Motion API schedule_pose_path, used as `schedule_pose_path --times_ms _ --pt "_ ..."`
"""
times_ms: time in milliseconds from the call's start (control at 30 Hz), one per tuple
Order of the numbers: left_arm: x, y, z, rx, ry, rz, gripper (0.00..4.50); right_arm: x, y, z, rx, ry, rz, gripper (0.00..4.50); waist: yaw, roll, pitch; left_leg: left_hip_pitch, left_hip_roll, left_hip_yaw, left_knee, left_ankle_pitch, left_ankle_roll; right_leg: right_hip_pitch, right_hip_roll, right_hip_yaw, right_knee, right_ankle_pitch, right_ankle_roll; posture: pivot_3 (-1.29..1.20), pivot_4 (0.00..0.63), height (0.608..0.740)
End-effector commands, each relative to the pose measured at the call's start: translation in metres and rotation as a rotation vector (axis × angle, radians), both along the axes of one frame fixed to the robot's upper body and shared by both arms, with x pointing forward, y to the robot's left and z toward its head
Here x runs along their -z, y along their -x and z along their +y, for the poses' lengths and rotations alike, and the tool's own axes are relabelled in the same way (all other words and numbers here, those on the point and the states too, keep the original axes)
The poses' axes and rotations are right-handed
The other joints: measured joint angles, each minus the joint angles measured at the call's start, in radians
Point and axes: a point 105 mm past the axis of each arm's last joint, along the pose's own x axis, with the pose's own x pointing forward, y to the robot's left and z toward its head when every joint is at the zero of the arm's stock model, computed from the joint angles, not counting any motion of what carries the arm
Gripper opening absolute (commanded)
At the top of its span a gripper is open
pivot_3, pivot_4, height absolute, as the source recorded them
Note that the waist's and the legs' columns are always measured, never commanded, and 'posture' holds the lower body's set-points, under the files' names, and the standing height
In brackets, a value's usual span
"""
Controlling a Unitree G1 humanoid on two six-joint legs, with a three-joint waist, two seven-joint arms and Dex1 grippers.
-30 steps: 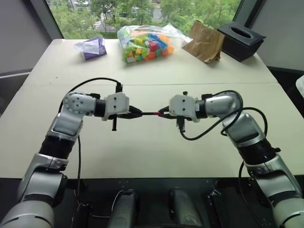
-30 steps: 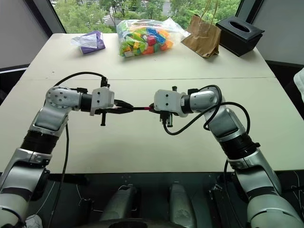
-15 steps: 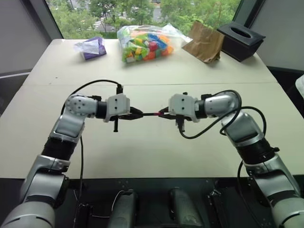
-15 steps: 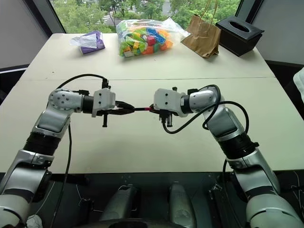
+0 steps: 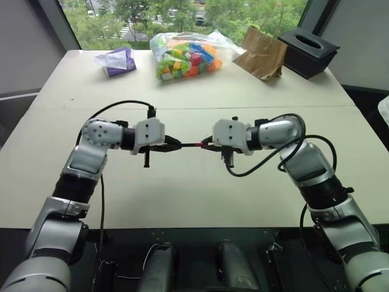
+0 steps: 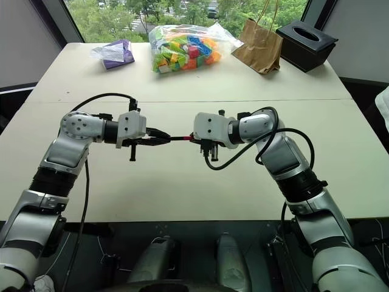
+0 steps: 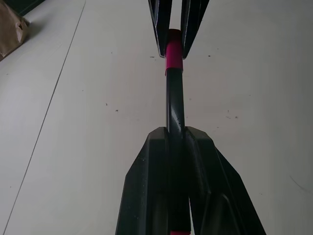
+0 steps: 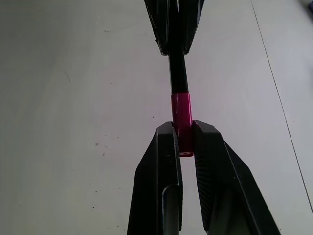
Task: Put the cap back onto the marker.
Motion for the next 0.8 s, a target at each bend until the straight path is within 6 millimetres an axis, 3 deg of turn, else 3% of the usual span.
schedule_pose_path --times_ms 33,100,200,367,600,800 --pt "-0.023 0.005 -0.023 0.057 0.091 -0.077 0.00 -0.013 0.028 0.034 -0.187 -0.047 -0.048 0.03 0.000 0.000 0.000 0.000 0.000 0.000 0.000 0.000 0.000 0.000 0.000 0.000 0.000 0.000 0.000 0.00 0.150 0.740" --pt "-0.022 0.004 -0.021 0.042 0.101 -0.070 0.00 -0.013 0.026 0.031 -0.174 -0.051 -0.047 0.03 0.000 0.000 0.000 0.000 0.000 0.000 0.000 0.000 0.000 0.000 0.000 0.000 0.000 0.000 0.000 0.00 0.150 0.740" --pt "-0.023 0.002 -0.016 -0.013 0.142 -0.041 0.00 -0.014 0.022 0.026 -0.138 -0.068 -0.039 1.36 0.000 0.000 0.000 0.000 0.000 0.000 0.000 0.000 0.000 0.000 0.000 0.000 0.000 0.000 0.000 0.00 0.150 0.740" --pt "-0.022 0.000 -0.007 -0.105 0.178 -0.006 0.00 -0.017 0.017 0.017 -0.091 -0.087 -0.047 4.06 -0.002 0.000 0.000 0.000 0.000 -0.002 0.000 0.000 0.000 0.000 0.000 0.000 0.000 0.000 0.000 0.00 0.150 0.740" --pt "-0.013 -0.001 0.024 -0.313 0.196 0.037 0.00 -0.033 0.005 -0.003 0.027 -0.171 -0.080 4.06 0.000 0.000 0.000 0.000 0.000 -0.002 0.000 0.000 0.000 0.000 0.000 0.000 0.000 0.000 0.000 0.00 0.150 0.740" --pt "-0.015 -0.014 0.085 -0.811 0.354 0.086 0.00 -0.037 0.002 -0.020 0.157 -0.270 -0.097 4.06 0.001 0.000 0.000 0.000 0.001 -0.003 0.000 0.000 0.000 0.000 0.000 0.000 0.000 0.000 0.000 0.00 0.150 0.740"
